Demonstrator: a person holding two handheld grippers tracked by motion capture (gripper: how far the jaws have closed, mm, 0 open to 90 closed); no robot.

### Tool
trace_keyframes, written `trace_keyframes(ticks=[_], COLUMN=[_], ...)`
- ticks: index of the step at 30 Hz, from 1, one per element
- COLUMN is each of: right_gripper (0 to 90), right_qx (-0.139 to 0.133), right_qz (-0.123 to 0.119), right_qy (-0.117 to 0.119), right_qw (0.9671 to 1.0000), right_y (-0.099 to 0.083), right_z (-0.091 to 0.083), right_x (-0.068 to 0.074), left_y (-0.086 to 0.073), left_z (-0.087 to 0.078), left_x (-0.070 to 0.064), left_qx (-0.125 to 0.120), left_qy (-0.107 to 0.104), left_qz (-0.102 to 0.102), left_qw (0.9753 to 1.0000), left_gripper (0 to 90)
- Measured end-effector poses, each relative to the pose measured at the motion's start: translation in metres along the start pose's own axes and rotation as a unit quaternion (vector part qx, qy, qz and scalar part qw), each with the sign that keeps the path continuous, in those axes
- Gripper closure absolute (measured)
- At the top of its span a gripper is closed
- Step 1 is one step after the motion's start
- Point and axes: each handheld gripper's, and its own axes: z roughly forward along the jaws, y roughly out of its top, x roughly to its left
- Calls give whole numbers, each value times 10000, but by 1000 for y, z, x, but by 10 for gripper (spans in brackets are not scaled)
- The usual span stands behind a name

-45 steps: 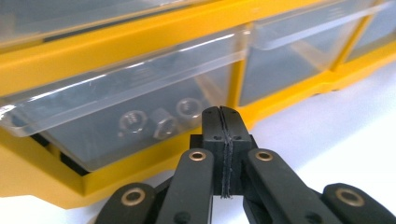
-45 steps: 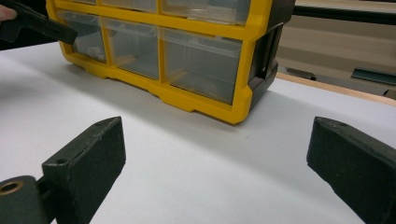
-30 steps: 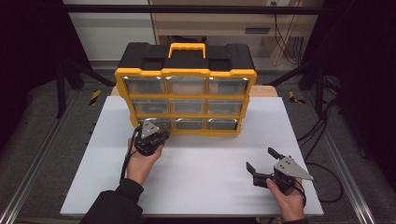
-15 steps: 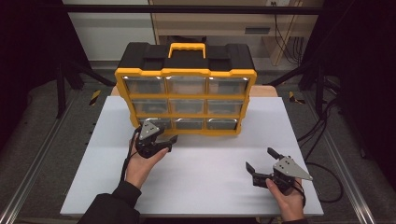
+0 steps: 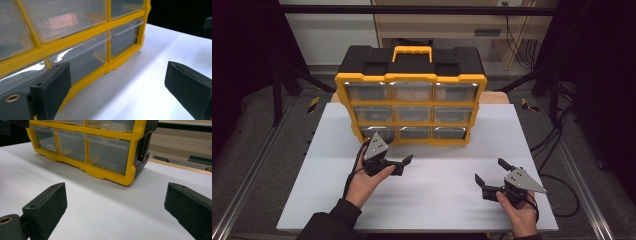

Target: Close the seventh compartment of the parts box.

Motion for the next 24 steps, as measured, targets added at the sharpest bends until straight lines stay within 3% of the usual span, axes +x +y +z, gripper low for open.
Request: trace_keyframes(ticks=[10, 16, 24], right_gripper=[44, 44, 43], right_qx=[2, -3, 2], right_qz=[14, 8, 11], right_qy=[11, 7, 13], right_qw=[10000, 10000, 10000], right_y=[0, 0, 0], right_z=[0, 0, 0], right_x=[0, 0, 0], left_y=[0, -3, -5], left_z=[-3, -8, -19], left_x=[-3, -5, -3], left_qx=[-154, -419, -585], left_qy=[-50, -146, -119], left_qz=[57, 120, 190], left_qw=[9999, 9989, 9980], left_gripper=[56, 46, 42])
